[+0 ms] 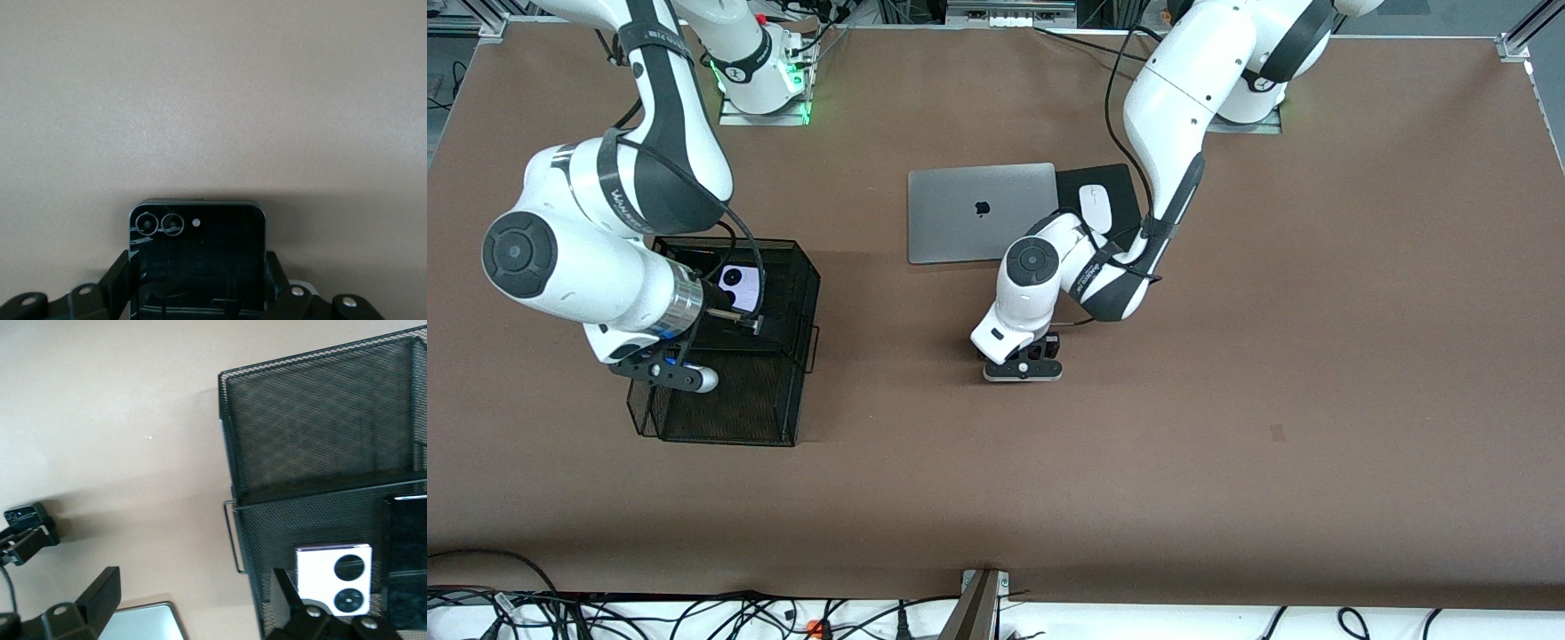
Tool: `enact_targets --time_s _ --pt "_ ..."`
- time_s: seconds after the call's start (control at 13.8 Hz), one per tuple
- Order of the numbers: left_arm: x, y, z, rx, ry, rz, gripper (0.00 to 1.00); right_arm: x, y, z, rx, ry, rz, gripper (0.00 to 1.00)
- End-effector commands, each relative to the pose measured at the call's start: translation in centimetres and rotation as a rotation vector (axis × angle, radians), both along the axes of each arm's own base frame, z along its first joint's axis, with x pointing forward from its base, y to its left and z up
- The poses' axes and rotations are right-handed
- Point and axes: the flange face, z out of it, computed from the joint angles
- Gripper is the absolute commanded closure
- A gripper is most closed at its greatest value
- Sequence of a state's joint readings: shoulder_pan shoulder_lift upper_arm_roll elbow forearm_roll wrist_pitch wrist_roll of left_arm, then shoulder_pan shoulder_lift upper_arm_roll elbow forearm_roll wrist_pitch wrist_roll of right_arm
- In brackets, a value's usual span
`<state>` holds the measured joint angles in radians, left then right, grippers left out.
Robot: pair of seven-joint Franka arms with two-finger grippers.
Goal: Place phones with both arms
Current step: 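Set the small black flip phone beside the laptop with the left gripper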
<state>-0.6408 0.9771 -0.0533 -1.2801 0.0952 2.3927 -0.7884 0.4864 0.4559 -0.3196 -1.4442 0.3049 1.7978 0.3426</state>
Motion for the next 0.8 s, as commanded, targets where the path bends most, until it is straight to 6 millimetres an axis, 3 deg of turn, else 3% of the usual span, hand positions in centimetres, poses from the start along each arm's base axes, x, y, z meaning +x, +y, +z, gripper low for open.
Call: enact_targets --time_s 0.0,0.07,0.29,0.44,0.73 --pt "0.5 -0.7 0.2 0.002 -0.008 0.015 0.23 0.3 0.3 0.8 0.018 0.009 -0.012 0.0" --pt "0.7 -0.4 0.1 0.006 -0.011 0.041 0.0 0.3 0.3 0.8 0.018 0.01 -0.018 0.0" --pt "0.8 -0.5 0.9 0.006 -0.016 0.044 0.0 0.1 0.9 0.6 0.017 0.013 -0.011 0.0" --pt "1.4 1.0 2.7 0.056 0.046 0.057 0.0 -0.1 1.7 0.4 0.011 0.01 0.0 0.0" --pt "3.8 5.9 8.6 0.051 0.131 0.027 0.0 -0.2 6.9 -1.1 0.011 -0.054 0.049 0.0"
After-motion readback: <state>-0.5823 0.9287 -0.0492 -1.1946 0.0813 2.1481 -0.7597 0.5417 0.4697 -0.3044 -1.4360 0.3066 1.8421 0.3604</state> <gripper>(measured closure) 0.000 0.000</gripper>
